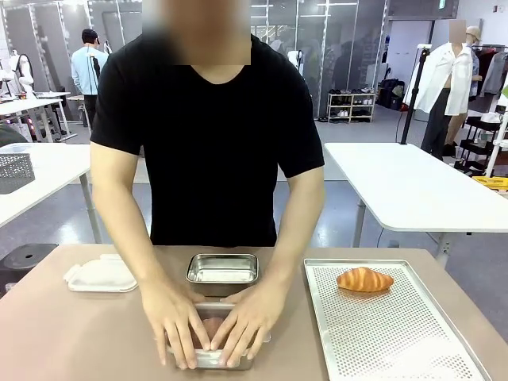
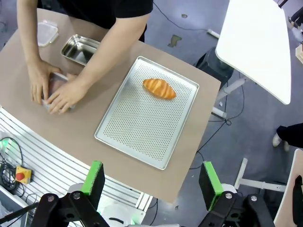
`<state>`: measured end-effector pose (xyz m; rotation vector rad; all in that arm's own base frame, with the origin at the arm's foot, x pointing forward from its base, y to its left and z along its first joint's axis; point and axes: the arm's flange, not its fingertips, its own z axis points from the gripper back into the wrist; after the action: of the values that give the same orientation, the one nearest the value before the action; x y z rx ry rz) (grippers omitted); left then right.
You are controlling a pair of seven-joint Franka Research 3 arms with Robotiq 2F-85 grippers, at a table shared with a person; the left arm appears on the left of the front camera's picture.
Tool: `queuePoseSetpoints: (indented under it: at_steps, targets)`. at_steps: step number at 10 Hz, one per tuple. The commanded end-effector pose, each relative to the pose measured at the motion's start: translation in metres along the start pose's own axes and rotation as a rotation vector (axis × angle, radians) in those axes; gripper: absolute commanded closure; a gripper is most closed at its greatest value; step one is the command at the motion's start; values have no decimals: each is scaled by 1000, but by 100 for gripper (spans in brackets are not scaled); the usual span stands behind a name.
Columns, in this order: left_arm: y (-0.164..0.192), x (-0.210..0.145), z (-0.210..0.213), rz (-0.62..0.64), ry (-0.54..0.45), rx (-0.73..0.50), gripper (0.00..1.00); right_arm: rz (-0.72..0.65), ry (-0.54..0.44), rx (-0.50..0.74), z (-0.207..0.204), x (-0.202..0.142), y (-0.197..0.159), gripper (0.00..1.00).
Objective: Place the bread into the airtight container.
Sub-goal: Pick up a Butter Roll and place it into an empty Airtight Container.
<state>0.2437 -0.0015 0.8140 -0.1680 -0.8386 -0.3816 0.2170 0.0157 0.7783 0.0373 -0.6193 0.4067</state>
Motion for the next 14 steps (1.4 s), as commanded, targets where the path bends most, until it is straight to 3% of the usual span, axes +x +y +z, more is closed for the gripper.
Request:
queuePoseSetpoints:
  at_steps: [1,14]
  targets:
    - [0,1,2,-9,1,6,0,7,5,-7,0,1,0,0]
    - [0,1,2,-9,1,6,0,7,5,-7,0,1,0,0]
